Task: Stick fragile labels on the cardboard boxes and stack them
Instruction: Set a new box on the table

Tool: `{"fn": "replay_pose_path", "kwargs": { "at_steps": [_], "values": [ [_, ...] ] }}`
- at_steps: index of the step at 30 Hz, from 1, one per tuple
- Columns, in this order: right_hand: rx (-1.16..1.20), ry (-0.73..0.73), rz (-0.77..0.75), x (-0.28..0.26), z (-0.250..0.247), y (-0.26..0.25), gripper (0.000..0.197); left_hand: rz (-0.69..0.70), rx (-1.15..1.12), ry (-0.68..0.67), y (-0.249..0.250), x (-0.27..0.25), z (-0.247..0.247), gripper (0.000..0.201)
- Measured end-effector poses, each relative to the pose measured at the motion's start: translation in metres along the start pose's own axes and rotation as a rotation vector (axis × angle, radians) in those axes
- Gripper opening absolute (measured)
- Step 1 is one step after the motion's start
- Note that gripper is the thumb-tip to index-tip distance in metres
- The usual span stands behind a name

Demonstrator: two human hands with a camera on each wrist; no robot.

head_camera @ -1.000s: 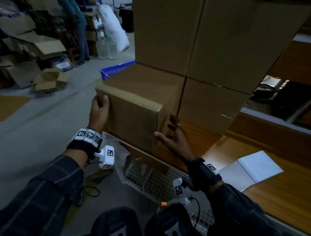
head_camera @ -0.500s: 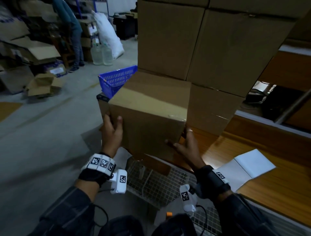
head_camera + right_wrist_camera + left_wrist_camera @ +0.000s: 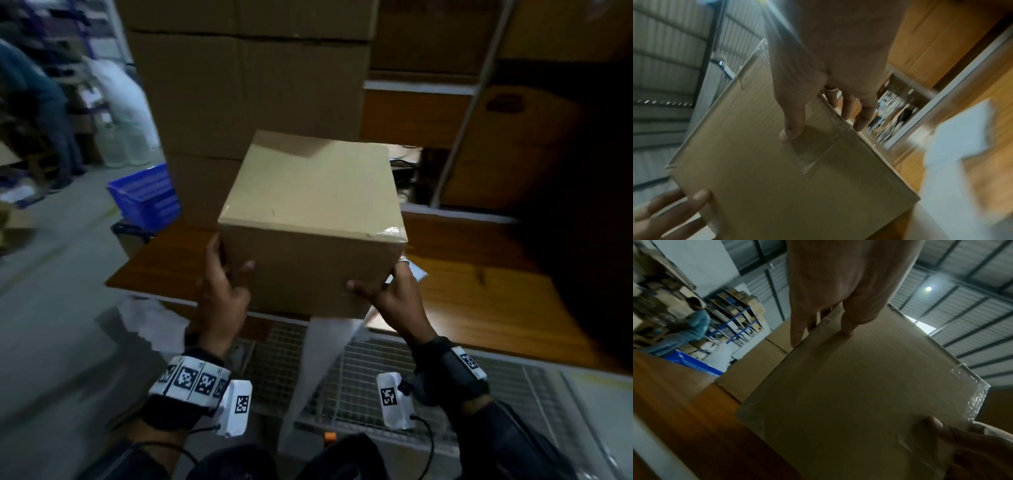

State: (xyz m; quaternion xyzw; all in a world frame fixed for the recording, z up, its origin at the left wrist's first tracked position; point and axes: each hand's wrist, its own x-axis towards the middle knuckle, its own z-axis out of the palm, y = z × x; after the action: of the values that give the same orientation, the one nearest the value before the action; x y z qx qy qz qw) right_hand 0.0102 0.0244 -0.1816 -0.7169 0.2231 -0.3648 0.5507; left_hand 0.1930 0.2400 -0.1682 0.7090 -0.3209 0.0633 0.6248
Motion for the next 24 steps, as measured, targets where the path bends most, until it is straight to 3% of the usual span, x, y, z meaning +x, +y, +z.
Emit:
{"fn": "replay_pose_path", "kwargs": {
  "at_steps": [9, 17, 24],
  "values": [
    [-0.035, 0.214, 0.084, -0.069, -0.194, -0.003, 0.093, 0.102, -0.114, -0.231, 0.077, -0.057, 0.150, 0.067],
    [-0.092, 0.381, 0.132, -0.091, -0.298, 0.026, 0.077, 0.109, -0.192, -0.419, 0.104, -0.078, 0.254, 0.059],
    [-0.131, 0.379, 0.208, -0.077, -0.350, 0.060, 0.073, 0.062, -0.178, -0.523, 0.087, -0.091, 0.313, 0.056]
  ]
}}
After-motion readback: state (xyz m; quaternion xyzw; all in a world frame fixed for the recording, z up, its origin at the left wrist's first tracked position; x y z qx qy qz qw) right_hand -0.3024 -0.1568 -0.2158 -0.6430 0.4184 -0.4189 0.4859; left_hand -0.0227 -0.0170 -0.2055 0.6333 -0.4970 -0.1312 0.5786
